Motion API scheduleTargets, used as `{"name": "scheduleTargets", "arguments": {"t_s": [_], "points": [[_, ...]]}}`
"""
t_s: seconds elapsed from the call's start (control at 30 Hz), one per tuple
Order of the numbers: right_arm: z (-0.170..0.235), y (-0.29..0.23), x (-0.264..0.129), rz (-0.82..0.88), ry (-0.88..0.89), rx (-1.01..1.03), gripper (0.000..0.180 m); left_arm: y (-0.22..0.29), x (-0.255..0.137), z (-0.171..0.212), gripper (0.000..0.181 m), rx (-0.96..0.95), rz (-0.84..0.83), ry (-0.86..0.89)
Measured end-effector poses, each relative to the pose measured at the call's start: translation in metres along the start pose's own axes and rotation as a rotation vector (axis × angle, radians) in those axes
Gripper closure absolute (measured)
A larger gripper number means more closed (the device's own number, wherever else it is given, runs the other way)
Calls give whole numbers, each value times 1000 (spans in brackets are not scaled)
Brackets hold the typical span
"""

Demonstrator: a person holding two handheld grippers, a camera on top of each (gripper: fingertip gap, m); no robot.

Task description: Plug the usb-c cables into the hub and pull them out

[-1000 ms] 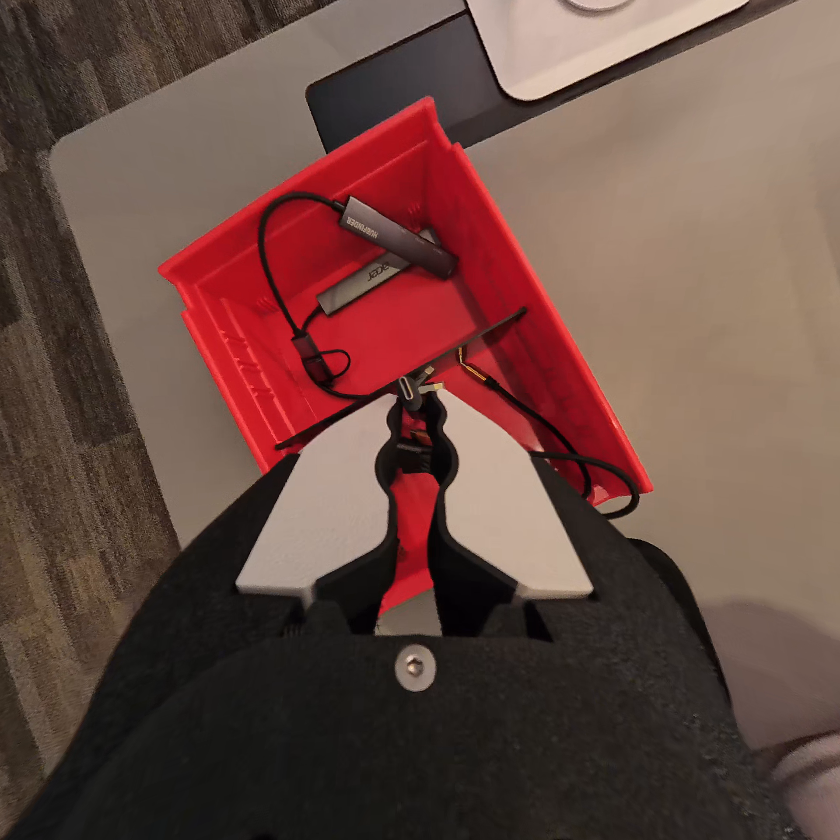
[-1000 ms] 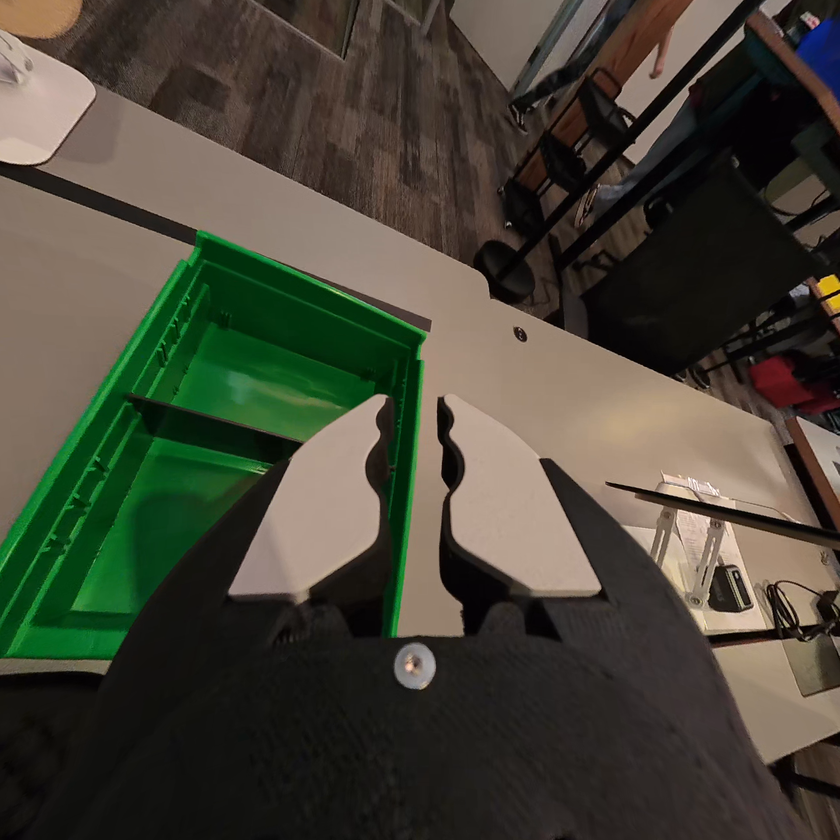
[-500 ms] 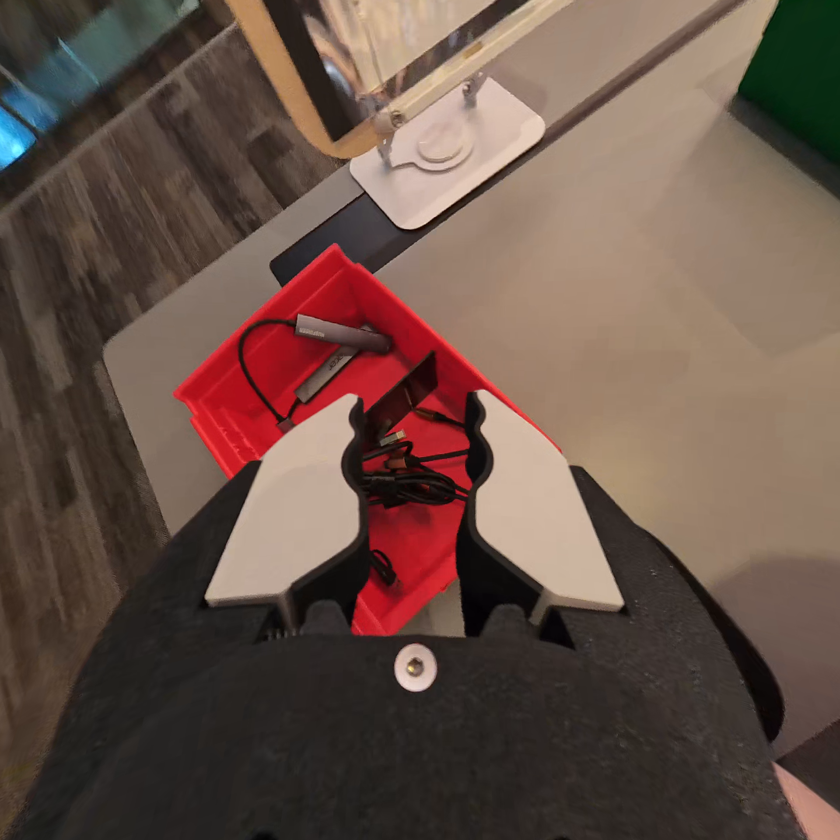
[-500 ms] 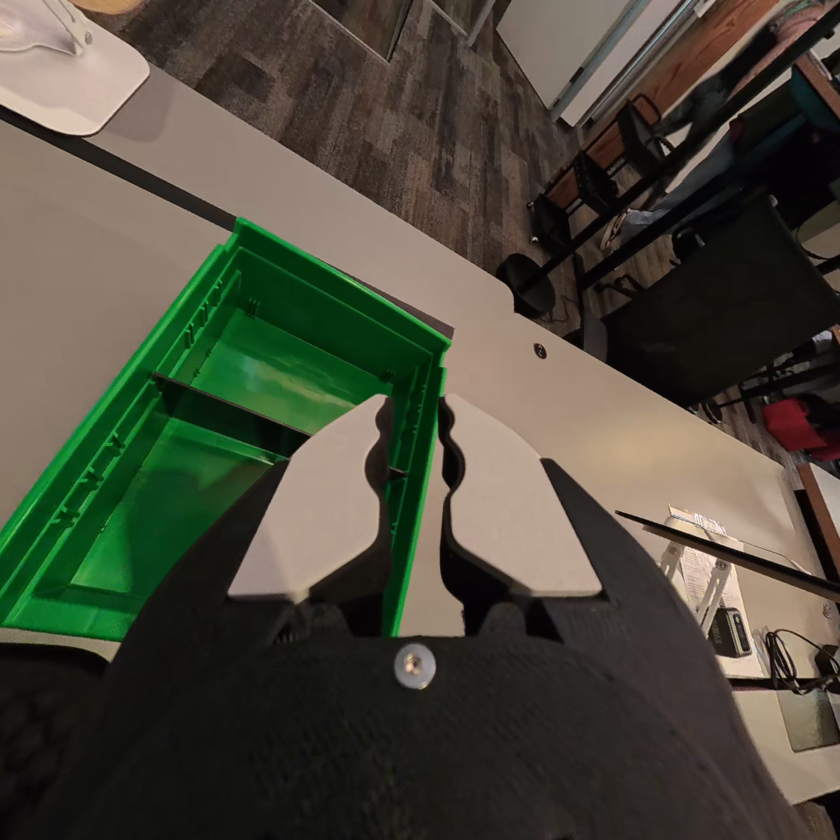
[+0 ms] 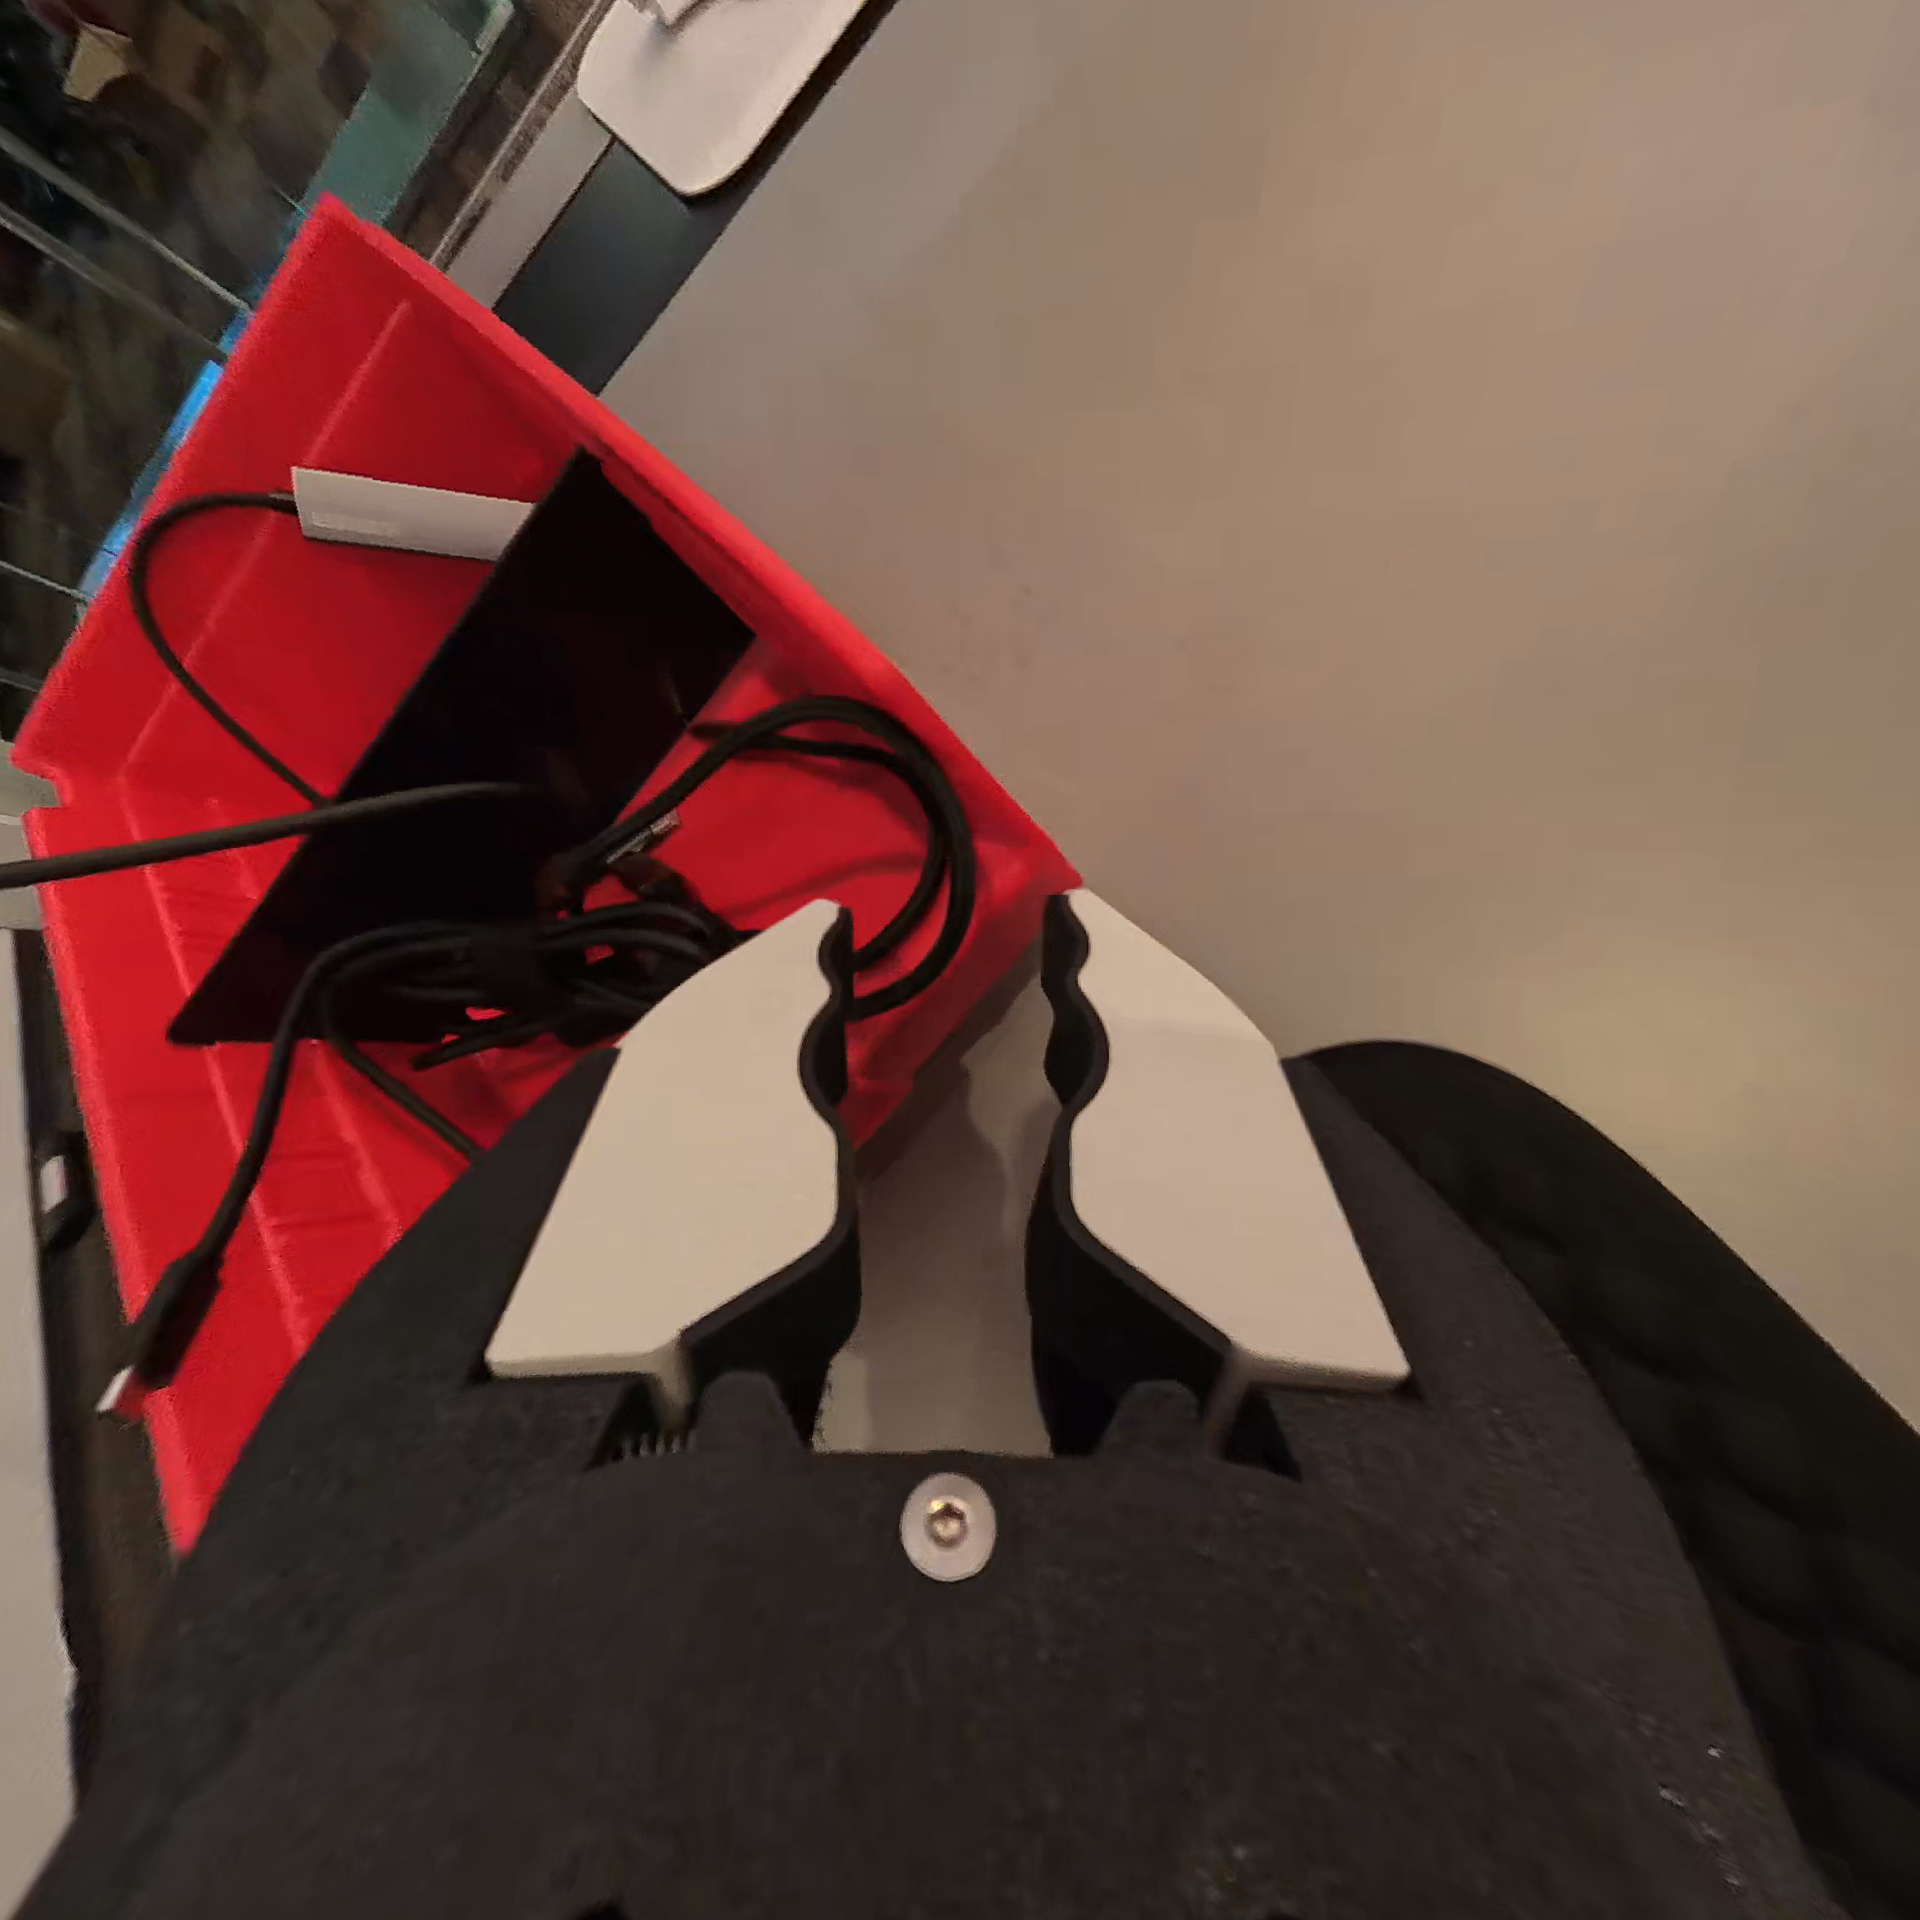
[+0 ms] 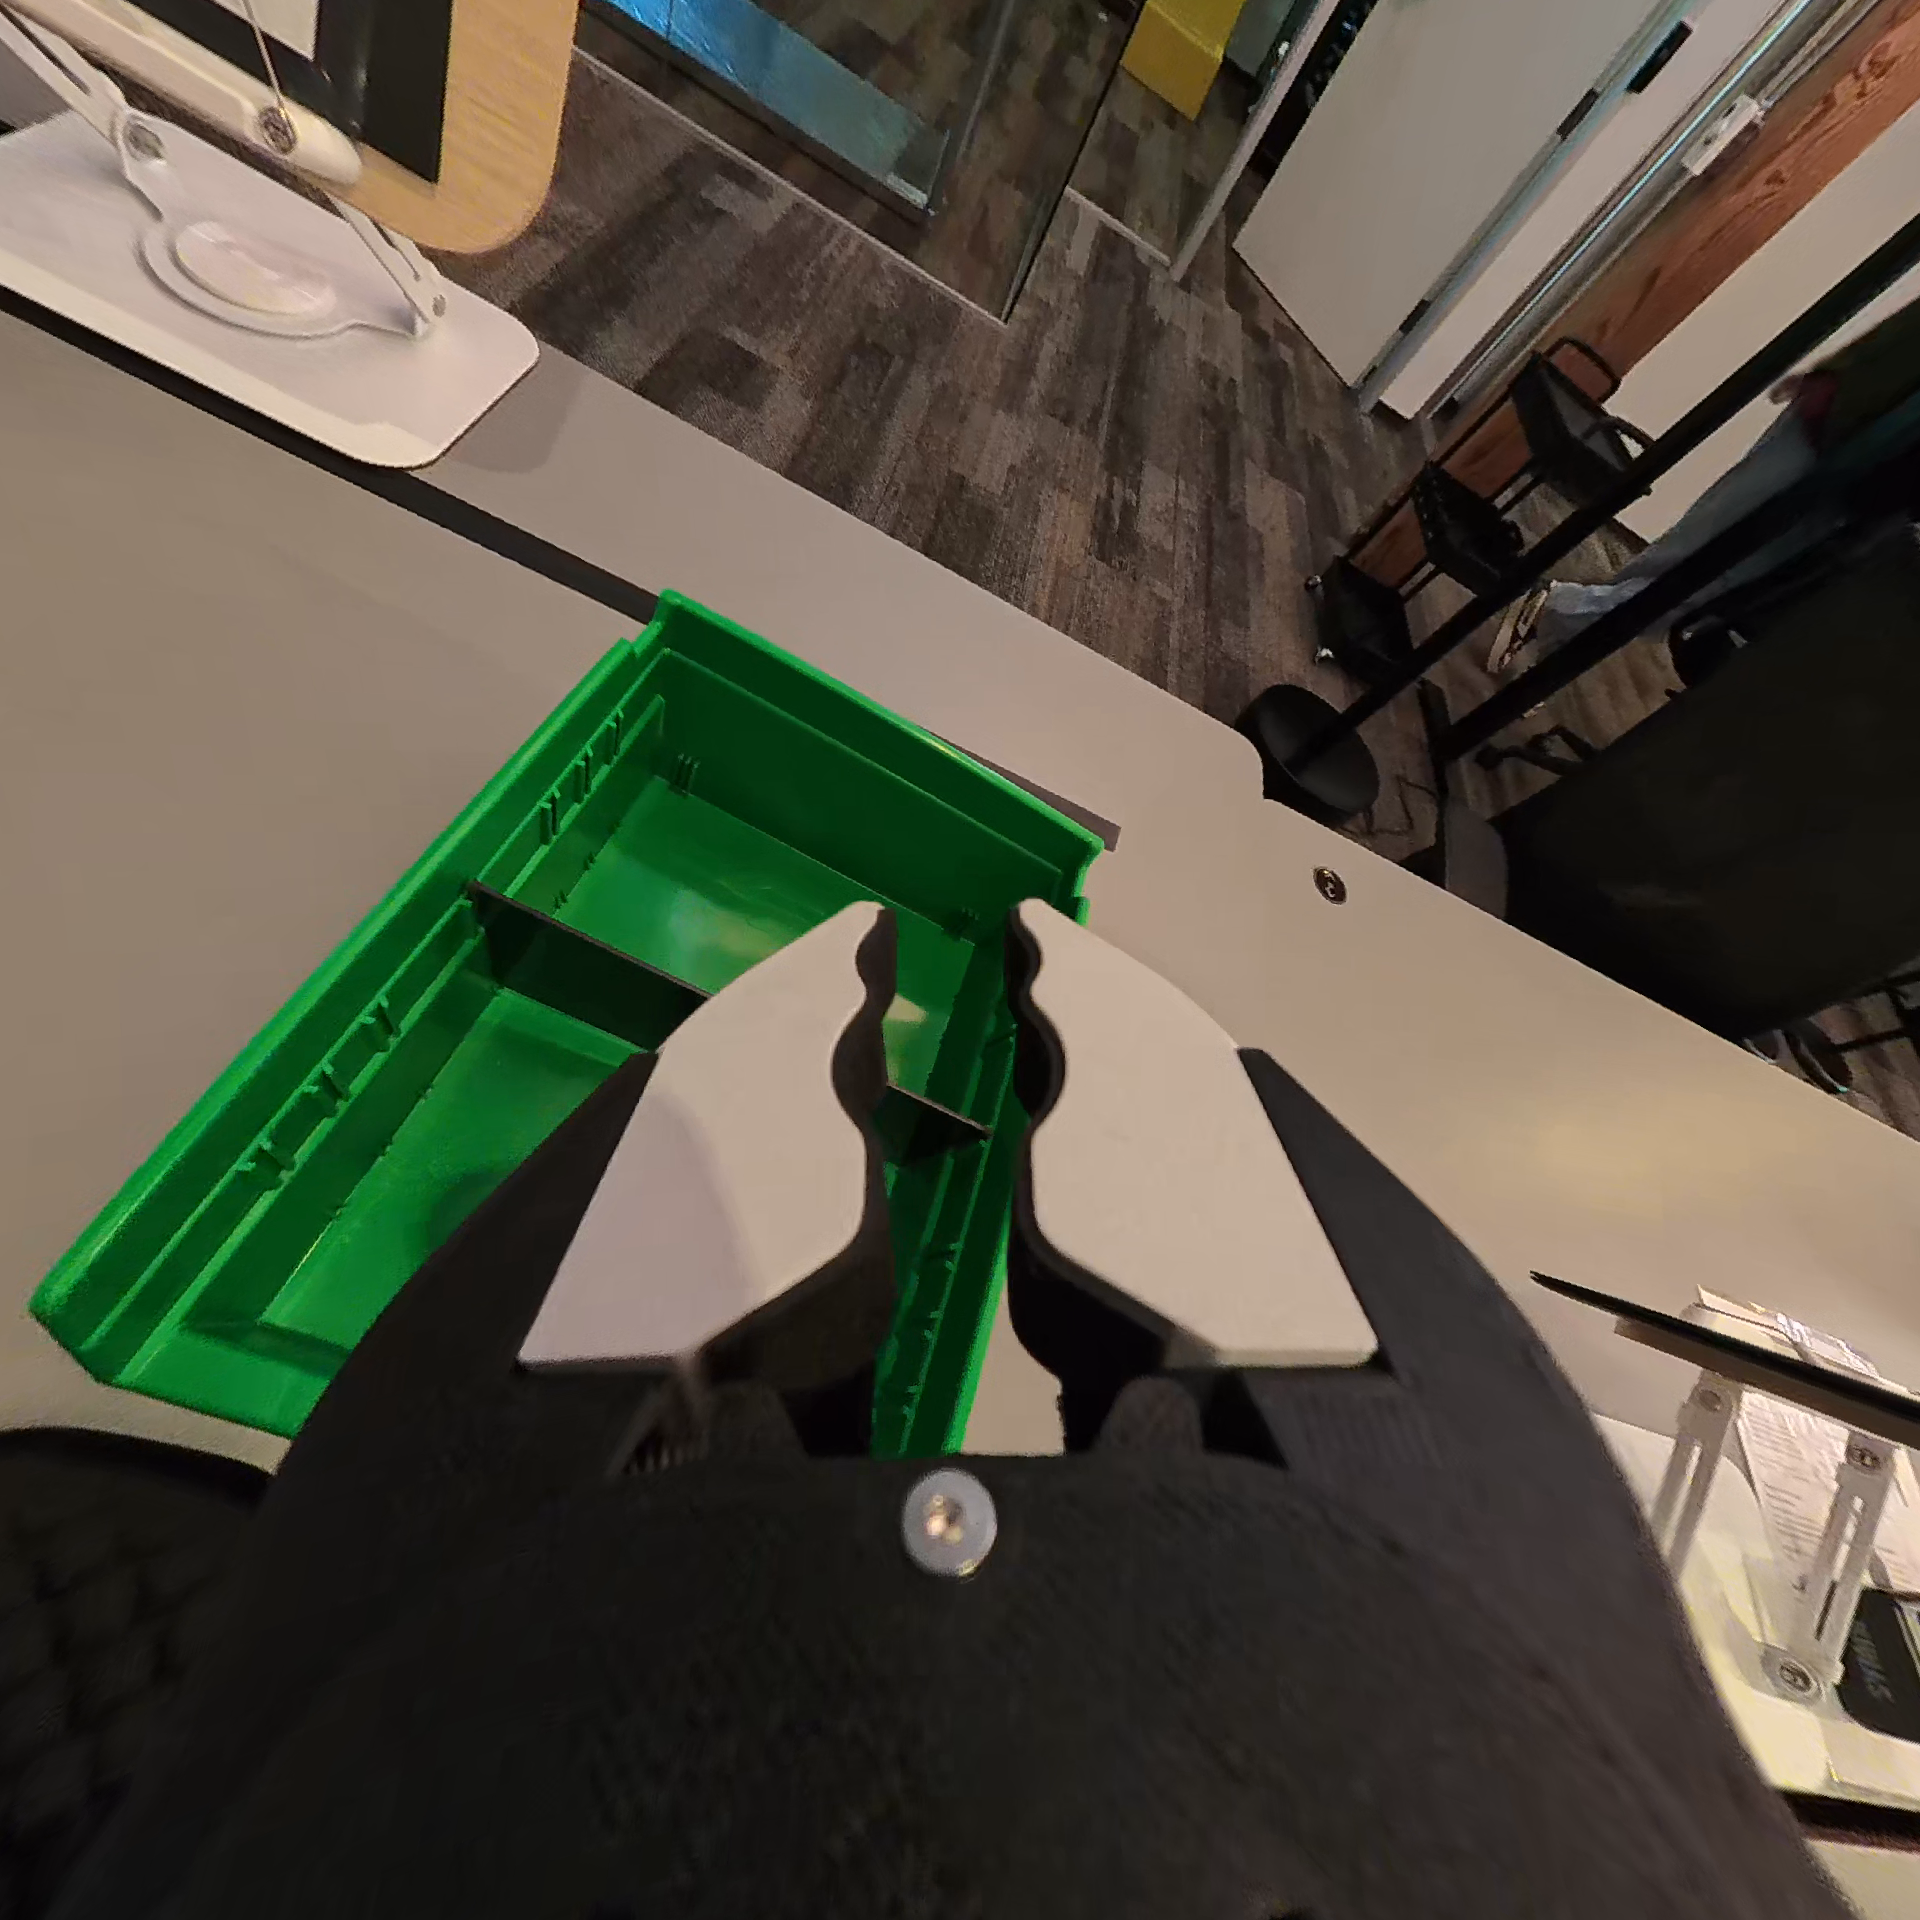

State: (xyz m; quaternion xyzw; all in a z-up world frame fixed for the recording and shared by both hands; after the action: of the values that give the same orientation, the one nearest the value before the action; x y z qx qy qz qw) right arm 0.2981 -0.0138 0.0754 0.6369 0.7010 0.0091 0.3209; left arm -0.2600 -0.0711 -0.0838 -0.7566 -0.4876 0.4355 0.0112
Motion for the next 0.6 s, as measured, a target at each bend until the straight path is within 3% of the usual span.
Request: {"name": "scheduleTargets", "arguments": {"t_s": [0.03, 0.2, 0.37, 0.47, 0.6], "points": [[2, 0, 0, -3, -2, 1, 159, 1, 4, 0, 148, -13, 3, 4], [6, 3, -2, -14, 5, 16, 159, -14, 1, 0, 177, -10, -69, -16], [9, 6, -3, -21, 16, 29, 159, -58, -61, -23, 177, -85, -161, 66], [15, 11, -2, -19, 14, 51, 159, -76, -109, -55, 177, -141, -174, 160], [38, 21, -1, -19, -31, 99, 159, -56, -156, -123, 178, -117, -77, 364]]}}
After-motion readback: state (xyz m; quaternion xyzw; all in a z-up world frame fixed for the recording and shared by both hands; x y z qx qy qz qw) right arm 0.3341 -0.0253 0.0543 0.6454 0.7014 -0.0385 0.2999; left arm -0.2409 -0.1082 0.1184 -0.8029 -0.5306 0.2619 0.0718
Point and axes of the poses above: each gripper's, where its closed fingertips meet, x out along the fingers, z out of its underside, y = z × x across the jaws, the point moved 1 cm from there along -x, back along the fingers, and after that the axes turned 1 degree about -x, right-handed, at the moved point
